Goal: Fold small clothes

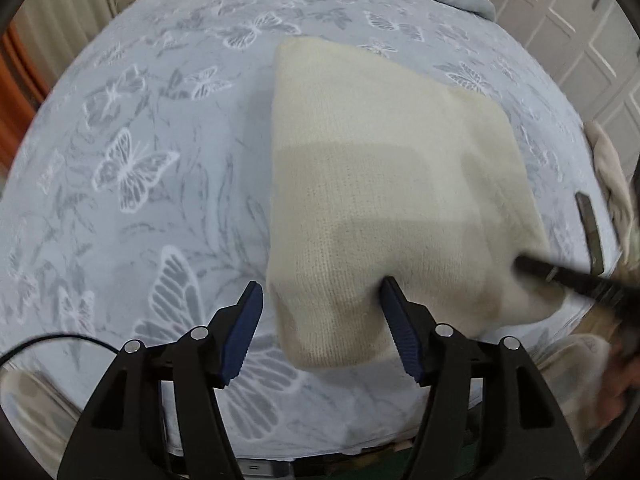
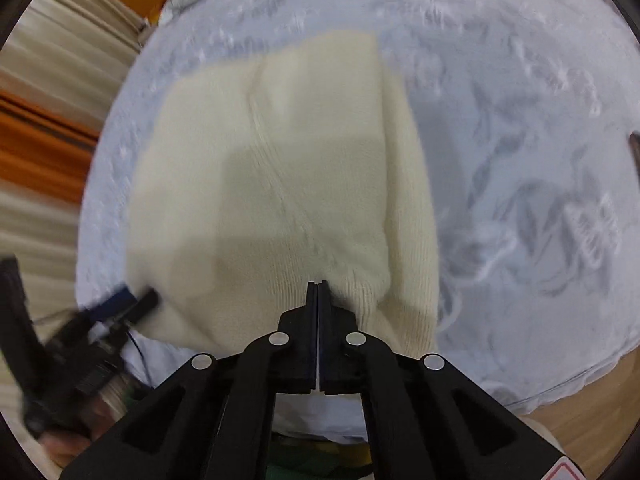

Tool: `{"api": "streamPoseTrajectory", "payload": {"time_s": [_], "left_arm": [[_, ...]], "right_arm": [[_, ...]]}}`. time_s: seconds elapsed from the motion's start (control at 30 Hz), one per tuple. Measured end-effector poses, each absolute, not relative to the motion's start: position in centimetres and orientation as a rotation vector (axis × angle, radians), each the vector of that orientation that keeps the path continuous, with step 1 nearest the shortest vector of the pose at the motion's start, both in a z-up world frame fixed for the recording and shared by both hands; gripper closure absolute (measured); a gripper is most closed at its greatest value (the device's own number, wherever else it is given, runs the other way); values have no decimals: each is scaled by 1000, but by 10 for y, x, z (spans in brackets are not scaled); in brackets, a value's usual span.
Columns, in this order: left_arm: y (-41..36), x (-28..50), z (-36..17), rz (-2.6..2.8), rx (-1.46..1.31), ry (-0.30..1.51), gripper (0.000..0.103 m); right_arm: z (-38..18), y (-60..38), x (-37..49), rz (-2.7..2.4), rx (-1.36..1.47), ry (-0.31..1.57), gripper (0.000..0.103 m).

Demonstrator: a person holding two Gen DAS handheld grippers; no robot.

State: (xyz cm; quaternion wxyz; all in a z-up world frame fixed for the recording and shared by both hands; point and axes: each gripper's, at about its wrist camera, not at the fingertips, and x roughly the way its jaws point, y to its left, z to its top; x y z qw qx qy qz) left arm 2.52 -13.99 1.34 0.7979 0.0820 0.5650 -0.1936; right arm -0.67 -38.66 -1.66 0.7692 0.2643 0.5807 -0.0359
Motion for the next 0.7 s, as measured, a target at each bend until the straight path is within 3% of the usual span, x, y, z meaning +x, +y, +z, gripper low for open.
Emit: {"api": "streamPoseTrajectory", "payload": {"time_s": [0.17,0.3,0.4,0.57,0.7], "left_arm": [[-137,28,10,-406,156,1233,38],[-139,27,7,-430,168,1238,34],[-143,27,8,-420,196,1234,34],[-142,27,7,-422,200,1236,34],[-142,28,7,-425,203,1237,34]], "right_arm": [[12,-393,43,-65,536,1173,101],[-54,-411,87,-180,397,1294,103],[-40,-424,81,-198,526,1242,103],[4,-385,41,-89,483,1162,102],[-23,-352,19,-91,372,1272,103]]}}
